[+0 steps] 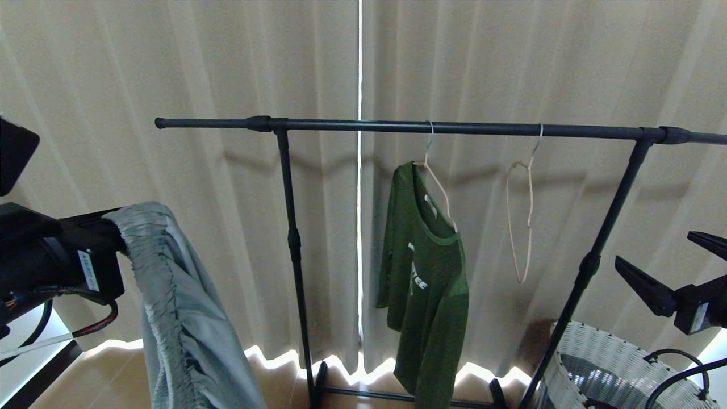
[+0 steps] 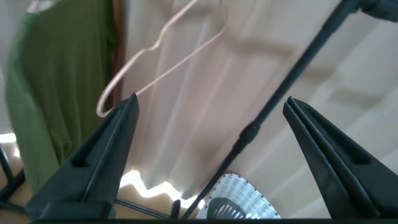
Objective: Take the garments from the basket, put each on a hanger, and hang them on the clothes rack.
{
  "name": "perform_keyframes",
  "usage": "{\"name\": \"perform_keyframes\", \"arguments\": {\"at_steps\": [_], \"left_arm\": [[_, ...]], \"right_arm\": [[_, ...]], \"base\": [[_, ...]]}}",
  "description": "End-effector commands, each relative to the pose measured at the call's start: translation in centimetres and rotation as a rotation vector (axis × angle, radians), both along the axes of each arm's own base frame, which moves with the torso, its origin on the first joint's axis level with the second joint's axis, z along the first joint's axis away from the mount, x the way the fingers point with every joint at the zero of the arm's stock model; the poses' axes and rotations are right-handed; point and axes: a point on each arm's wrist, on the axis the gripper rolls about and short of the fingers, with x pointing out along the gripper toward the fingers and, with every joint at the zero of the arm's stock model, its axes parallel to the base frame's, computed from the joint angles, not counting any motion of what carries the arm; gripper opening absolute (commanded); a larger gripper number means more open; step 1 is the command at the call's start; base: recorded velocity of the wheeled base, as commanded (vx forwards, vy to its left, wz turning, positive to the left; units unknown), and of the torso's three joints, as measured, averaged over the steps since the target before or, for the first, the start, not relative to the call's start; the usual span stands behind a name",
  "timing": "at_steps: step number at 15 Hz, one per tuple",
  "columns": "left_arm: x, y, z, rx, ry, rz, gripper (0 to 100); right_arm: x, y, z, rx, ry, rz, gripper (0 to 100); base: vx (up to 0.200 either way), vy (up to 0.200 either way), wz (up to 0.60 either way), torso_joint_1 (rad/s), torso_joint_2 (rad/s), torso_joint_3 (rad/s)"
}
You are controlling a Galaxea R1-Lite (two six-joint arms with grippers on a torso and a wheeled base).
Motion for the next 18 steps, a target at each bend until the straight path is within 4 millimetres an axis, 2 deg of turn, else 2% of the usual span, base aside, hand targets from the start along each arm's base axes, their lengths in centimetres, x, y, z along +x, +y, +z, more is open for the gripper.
{"name": "perform_keyframes", "arguments": {"at_steps": [1,5,7,9,11,14,18], "left_arm": [[0.3,-0.1,-0.2,0.004,0.011,0.001,0],[1.0,-0.5,-0.3,0.009,0.023,-0.006,0],[1.5,-0.8,-0.9,0.021,0.048,-0.011,0],[1.4,-1.6,-1.0,0.02,0.054,-0.058,0],[1.5,-2.0,-1.6,0.02,0.059,-0.085,0],[2.0,-2.3,-2.1,0.005,0.072,-0.146,0],[2.4,-2.4,-2.0,-0.023,0.083,-0.162,0]], "right_arm": [[0.1,0.0,0.1,0.0,-0.002,0.001,100],[0.6,0.2,0.1,0.002,0.006,0.013,100],[1.1,0.9,1.2,0.033,-0.026,0.05,100],[1.9,2.4,1.8,0.067,0.028,0.123,100],[3.0,3.1,2.2,0.079,0.105,0.142,100],[5.9,3.5,2.5,0.103,0.17,0.045,100],[7.2,4.6,2.3,0.073,0.324,-0.003,100]], "base": [[0.2,0.0,0.0,0.002,0.0,-0.002],[0.2,0.0,0.0,0.0,0.0,0.0],[0.2,0.0,0.0,0.007,0.0,0.0],[0.0,0.0,0.0,0.0,0.0,0.0],[0.0,0.0,0.0,0.0,0.0,0.0],[0.0,0.0,0.0,0.0,0.0,0.0],[0.0,0.0,0.0,0.0,0.0,0.0]]}}
